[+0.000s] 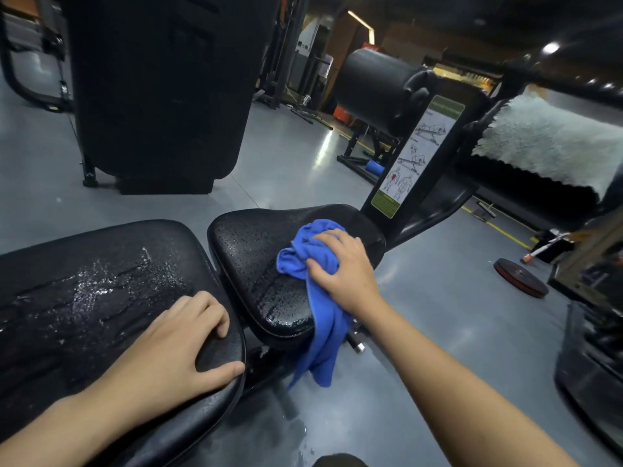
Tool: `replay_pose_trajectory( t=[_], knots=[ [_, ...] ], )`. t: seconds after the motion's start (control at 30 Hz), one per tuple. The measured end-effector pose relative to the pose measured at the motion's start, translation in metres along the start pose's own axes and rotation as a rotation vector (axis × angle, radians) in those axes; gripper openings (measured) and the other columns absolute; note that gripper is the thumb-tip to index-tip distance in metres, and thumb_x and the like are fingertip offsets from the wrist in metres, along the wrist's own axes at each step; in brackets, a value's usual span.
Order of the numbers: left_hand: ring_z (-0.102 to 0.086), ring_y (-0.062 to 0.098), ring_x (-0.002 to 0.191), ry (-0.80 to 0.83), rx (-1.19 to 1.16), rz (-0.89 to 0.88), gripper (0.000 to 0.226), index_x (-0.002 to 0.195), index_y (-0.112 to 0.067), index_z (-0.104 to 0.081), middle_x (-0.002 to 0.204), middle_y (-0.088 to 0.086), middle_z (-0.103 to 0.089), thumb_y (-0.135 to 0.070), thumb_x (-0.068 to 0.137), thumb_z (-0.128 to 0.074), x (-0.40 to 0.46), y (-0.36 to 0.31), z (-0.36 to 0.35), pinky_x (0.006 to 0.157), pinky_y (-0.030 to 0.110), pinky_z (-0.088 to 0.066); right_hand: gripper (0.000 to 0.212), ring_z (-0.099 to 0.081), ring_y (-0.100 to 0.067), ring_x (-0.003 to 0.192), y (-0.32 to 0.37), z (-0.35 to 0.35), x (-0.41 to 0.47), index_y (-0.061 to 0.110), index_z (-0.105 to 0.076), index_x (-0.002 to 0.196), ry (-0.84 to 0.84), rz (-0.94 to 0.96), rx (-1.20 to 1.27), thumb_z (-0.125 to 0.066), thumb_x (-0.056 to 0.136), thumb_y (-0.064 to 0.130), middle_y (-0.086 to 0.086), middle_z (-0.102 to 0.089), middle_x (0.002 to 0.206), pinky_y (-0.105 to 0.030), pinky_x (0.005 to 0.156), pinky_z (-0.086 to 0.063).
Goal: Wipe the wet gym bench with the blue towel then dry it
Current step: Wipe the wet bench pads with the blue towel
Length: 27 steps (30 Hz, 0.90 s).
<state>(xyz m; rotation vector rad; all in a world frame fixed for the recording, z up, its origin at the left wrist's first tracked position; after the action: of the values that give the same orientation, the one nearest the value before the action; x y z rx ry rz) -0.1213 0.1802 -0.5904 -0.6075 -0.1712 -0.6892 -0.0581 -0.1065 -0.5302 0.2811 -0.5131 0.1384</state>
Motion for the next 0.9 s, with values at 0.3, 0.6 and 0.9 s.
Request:
replay_pose_trajectory(
  t=[0.3, 0.6, 0.9],
  knots=[
    [-0.045, 0.003, 0.097, -0.002, -0.002, -0.004, 0.047, 0.086, -0.04, -0.038, 0.099, -0.024, -0.039, -0.079, 0.07, -0.057, 0.002, 0.0, 0.0, 0.077, 0.025, -0.043, 0.044, -0.051, -0.023, 0.121, -0.068, 0.018, 0.068, 0.034, -0.059, 0.128, 0.002, -0.248, -0.084, -0.061, 0.087, 0.051, 0.005, -0.053, 0.129, -0.037, 0.093, -0.044],
    [-0.039, -0.001, 0.094, -0.007, -0.008, -0.024, 0.05, 0.084, -0.039, -0.035, 0.095, -0.021, -0.035, -0.081, 0.068, -0.057, 0.006, 0.003, -0.002, 0.077, 0.022, -0.041, 0.06, -0.052, -0.036, 0.12, -0.063, -0.006, 0.132, 0.037, -0.045, 0.142, 0.21, -0.284, -0.269, -0.046, 0.089, 0.064, -0.005, -0.047, 0.138, -0.041, 0.087, -0.044],
    [-0.037, 0.0, 0.095, 0.031, -0.01, -0.003, 0.051, 0.084, -0.037, -0.034, 0.097, -0.02, -0.034, -0.08, 0.069, -0.055, 0.007, 0.002, -0.001, 0.083, 0.023, -0.041, 0.056, -0.053, -0.032, 0.115, -0.014, -0.048, 0.154, 0.03, -0.053, 0.136, 0.349, -0.113, -0.329, -0.041, 0.091, 0.062, -0.006, -0.056, 0.129, -0.039, 0.084, -0.041]
  ],
)
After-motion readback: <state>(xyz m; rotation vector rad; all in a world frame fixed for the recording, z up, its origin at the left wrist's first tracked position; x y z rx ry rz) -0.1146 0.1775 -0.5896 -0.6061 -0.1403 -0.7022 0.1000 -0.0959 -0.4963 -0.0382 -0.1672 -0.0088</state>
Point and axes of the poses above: each hand's wrist, its own x-axis towards the middle knuckle, its own z-axis out of the back of the hand, y = z × x, the point moved 3 cm from there along x, towards the middle knuckle
